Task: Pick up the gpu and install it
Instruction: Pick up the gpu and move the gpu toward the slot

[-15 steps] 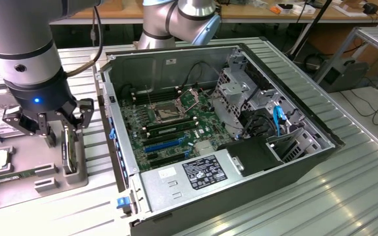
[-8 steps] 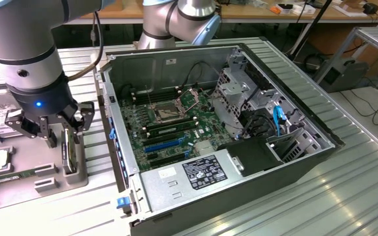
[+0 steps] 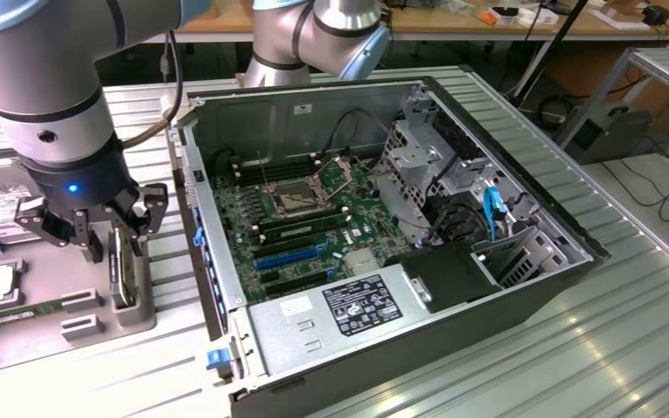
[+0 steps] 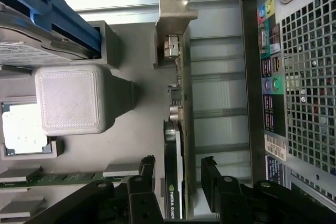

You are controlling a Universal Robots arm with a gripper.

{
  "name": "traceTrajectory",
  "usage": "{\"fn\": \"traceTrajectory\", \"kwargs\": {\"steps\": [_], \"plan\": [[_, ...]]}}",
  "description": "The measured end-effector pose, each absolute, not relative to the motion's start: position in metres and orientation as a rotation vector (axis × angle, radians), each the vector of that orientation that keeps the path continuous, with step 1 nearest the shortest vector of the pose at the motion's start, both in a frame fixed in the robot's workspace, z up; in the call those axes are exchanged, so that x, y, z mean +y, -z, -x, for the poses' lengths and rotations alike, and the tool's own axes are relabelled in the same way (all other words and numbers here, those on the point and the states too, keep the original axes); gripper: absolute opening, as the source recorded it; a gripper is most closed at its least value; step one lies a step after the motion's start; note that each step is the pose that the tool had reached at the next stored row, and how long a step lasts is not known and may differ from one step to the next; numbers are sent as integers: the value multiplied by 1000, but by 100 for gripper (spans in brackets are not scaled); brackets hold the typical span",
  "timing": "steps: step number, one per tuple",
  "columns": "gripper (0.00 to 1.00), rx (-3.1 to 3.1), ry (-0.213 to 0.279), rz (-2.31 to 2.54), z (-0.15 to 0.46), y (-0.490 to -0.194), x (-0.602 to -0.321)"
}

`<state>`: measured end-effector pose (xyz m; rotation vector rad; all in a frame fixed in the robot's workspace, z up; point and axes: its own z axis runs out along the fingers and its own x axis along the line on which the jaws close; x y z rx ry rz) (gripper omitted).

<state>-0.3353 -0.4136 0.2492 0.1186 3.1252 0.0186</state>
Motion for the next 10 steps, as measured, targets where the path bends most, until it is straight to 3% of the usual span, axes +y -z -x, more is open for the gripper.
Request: {"fn": "traceTrajectory", "kwargs": {"steps": [10], "plan": [[48,3125,-8,-119,337,-245,-409]]}}
